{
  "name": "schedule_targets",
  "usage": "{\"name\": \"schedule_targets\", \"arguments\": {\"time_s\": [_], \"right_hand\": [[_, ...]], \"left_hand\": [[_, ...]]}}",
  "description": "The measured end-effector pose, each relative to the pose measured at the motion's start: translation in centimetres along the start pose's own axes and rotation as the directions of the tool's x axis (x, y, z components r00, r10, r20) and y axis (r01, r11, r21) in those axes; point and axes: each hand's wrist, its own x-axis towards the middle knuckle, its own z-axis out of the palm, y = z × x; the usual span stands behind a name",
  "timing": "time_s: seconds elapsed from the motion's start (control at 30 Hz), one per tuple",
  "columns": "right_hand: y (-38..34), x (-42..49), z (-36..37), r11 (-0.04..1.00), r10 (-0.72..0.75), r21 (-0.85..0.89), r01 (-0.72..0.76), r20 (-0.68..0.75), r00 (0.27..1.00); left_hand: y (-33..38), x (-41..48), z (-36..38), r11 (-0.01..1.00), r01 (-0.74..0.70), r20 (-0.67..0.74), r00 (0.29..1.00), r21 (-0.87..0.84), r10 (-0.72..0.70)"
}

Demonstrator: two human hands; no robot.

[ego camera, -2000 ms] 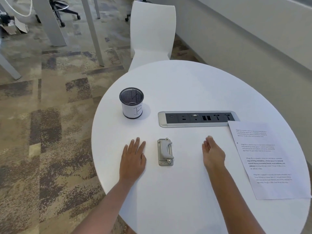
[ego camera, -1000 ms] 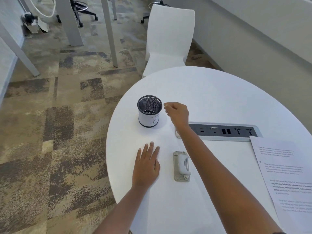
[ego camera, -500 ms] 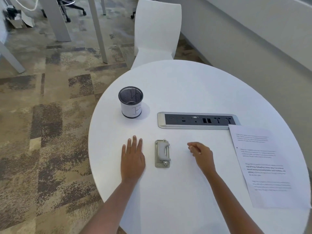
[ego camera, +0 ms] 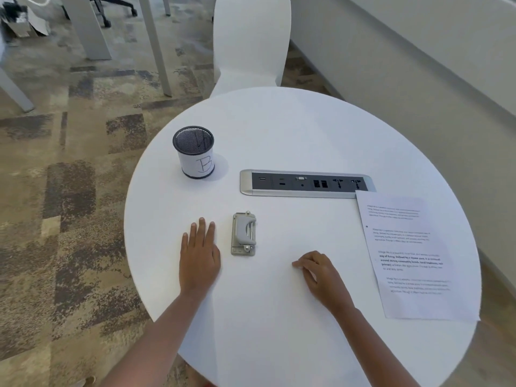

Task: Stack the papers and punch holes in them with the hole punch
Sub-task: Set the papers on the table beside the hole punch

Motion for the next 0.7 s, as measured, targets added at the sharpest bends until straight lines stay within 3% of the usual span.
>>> {"name": "schedule_targets", "arguments": {"time_s": [0.33, 0.7], "right_hand": [[0.4, 0.6, -1.6, 0.973, -0.181, -0.119, 0.198, 0.145, 0.973], [0.7, 1.8, -1.4, 0.900, -0.333, -0.245, 0.360, 0.144, 0.932]], "left_hand": [[0.5, -1.2, 0.0, 1.000, 0.007, -0.022, 1.000, -0.003, -0.007], [0.4, -1.2, 0.2, 1.000, 0.009, -0.041, 0.999, -0.007, -0.010]]}}
